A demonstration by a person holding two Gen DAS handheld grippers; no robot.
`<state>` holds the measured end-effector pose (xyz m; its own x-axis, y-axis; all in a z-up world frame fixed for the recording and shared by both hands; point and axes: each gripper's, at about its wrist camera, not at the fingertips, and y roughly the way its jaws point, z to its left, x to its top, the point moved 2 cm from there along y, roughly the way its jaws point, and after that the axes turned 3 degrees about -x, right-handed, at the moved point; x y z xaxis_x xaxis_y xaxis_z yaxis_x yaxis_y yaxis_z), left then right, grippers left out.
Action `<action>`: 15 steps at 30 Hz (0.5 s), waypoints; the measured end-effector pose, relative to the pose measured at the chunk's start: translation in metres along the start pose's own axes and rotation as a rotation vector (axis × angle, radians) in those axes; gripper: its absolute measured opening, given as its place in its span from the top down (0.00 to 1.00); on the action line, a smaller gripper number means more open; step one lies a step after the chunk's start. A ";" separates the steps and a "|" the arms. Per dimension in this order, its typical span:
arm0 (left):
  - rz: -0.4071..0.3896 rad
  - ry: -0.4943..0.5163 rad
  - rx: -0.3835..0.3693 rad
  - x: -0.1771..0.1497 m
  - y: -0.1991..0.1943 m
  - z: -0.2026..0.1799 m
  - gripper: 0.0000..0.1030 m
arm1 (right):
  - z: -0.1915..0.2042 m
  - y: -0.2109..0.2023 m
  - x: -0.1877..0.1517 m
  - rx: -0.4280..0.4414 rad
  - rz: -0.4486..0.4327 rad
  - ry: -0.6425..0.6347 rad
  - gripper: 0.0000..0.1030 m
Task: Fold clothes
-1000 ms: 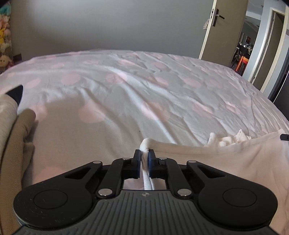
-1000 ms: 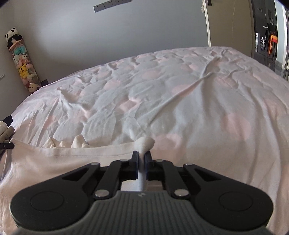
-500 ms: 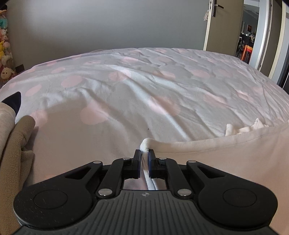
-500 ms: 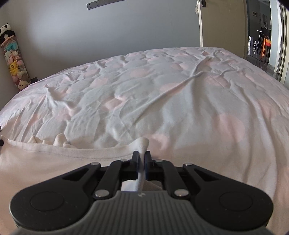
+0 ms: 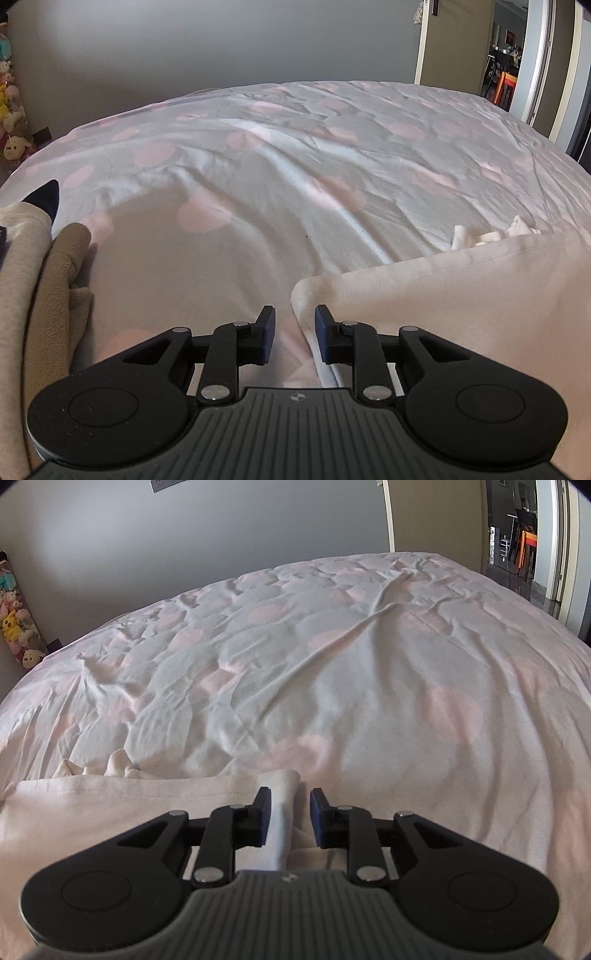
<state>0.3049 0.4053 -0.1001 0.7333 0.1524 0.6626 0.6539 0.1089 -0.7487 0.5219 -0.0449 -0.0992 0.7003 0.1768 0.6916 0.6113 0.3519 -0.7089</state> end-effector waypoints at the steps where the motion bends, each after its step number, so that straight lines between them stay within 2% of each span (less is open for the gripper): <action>1: 0.003 -0.005 -0.003 -0.005 -0.007 -0.003 0.80 | 0.001 -0.008 -0.001 0.000 0.001 -0.003 0.74; 8: 0.026 -0.038 -0.025 -0.044 -0.059 -0.020 0.78 | 0.015 -0.063 -0.026 0.013 0.031 -0.028 0.74; 15: 0.070 -0.063 -0.022 -0.105 -0.098 -0.042 0.78 | 0.009 -0.108 -0.086 0.037 0.107 -0.012 0.74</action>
